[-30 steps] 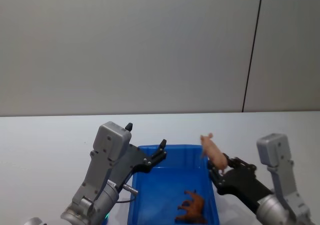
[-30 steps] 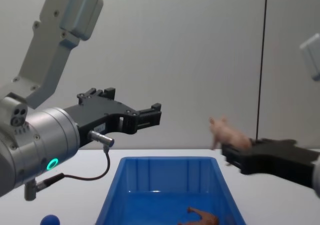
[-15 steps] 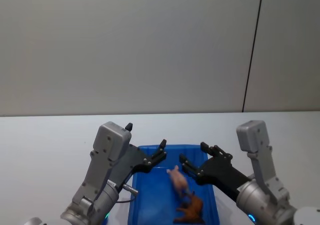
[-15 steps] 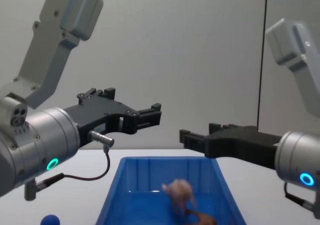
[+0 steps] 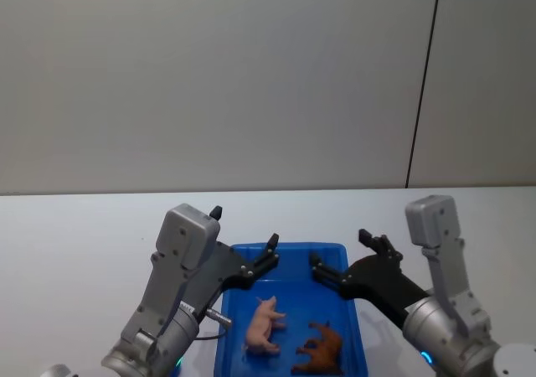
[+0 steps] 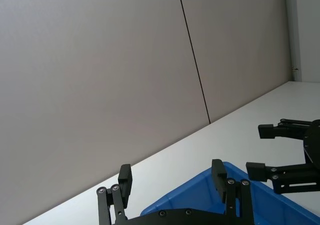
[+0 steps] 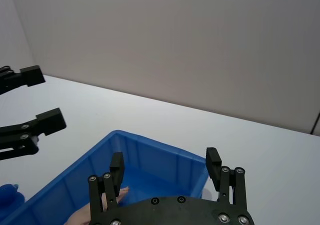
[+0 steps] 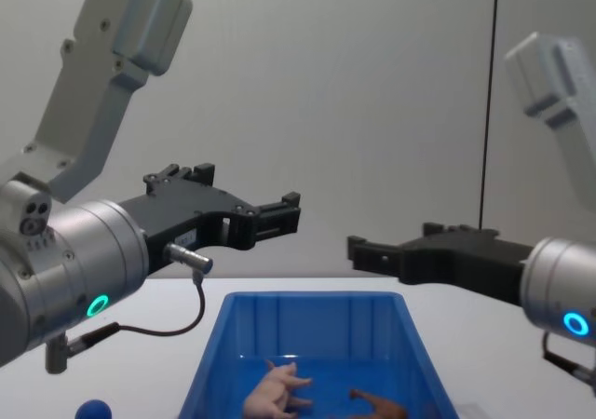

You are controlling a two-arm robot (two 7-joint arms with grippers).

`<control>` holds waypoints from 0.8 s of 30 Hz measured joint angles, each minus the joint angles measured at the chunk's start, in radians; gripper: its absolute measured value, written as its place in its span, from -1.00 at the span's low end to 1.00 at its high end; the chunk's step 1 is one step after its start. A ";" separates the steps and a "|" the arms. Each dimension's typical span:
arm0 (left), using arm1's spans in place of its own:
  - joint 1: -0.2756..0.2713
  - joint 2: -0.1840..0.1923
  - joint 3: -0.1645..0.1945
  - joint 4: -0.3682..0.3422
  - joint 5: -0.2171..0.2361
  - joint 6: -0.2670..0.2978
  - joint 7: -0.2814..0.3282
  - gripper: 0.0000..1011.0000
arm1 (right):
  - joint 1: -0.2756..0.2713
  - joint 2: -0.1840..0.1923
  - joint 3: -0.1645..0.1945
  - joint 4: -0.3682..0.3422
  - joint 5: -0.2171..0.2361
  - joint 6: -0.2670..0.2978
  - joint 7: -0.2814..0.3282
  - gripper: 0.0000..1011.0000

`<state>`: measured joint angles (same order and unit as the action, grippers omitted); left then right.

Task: Pick up the two dolls from the table and place them into the box.

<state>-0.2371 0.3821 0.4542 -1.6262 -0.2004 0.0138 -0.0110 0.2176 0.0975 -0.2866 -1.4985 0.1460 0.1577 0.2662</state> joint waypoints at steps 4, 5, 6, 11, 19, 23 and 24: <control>0.000 0.000 0.000 0.000 0.000 0.000 0.000 0.98 | -0.014 0.009 0.007 -0.016 0.003 0.001 -0.031 0.98; 0.000 0.000 0.000 0.000 0.000 0.000 0.000 0.98 | -0.020 0.014 0.010 -0.023 0.005 0.001 -0.046 0.98; 0.000 0.000 0.000 0.000 0.000 0.000 0.000 0.98 | -0.023 0.016 0.011 -0.026 0.005 0.001 -0.051 0.98; 0.000 0.000 0.000 0.000 0.000 0.000 0.000 0.98 | -0.051 0.035 0.025 -0.056 0.014 0.002 -0.096 0.98; 0.000 0.000 0.000 0.000 0.000 0.000 0.000 0.98 | -0.092 0.063 0.044 -0.096 0.027 -0.003 -0.151 0.98; 0.000 0.000 0.000 0.000 0.000 0.000 0.000 0.98 | -0.106 0.072 0.051 -0.109 0.032 -0.006 -0.169 0.98; 0.000 0.000 0.000 0.000 0.000 0.000 0.000 0.98 | -0.109 0.074 0.052 -0.111 0.033 -0.006 -0.172 0.98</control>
<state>-0.2371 0.3821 0.4542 -1.6262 -0.2004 0.0138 -0.0109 0.1091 0.1715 -0.2344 -1.6100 0.1791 0.1516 0.0941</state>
